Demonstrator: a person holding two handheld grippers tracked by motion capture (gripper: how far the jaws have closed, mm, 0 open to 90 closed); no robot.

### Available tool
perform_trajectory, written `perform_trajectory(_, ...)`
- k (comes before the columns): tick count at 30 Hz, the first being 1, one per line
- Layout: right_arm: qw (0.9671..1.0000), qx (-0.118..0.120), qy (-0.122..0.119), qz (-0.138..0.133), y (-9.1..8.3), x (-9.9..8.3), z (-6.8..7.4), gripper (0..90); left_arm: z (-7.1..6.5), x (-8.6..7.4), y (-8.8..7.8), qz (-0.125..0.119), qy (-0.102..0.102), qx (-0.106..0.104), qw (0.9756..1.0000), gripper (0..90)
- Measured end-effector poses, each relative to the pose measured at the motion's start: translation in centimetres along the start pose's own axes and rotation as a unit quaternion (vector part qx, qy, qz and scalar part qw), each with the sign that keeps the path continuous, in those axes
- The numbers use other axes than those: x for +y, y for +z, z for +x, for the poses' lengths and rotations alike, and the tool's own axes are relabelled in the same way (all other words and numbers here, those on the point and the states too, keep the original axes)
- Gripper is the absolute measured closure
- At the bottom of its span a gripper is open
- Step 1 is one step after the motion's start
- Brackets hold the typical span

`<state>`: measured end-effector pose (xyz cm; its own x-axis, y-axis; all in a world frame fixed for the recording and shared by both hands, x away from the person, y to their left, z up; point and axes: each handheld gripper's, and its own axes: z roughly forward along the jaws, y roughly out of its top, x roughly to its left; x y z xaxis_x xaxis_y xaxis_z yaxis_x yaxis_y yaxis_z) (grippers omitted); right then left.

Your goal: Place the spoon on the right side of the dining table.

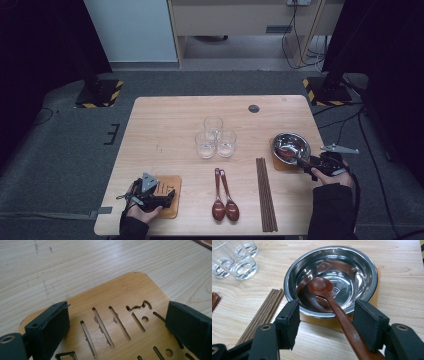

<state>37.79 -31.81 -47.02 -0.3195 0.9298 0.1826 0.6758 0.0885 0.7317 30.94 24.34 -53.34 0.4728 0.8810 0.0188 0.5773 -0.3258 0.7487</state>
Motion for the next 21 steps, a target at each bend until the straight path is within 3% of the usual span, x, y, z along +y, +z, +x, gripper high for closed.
perform_trajectory(21,0.9996,0.025,-0.009,0.008,-0.1,-0.6,1.4,38.5,0.0,0.0,0.0,-0.001,-0.001,0.0,1.0,4.6)
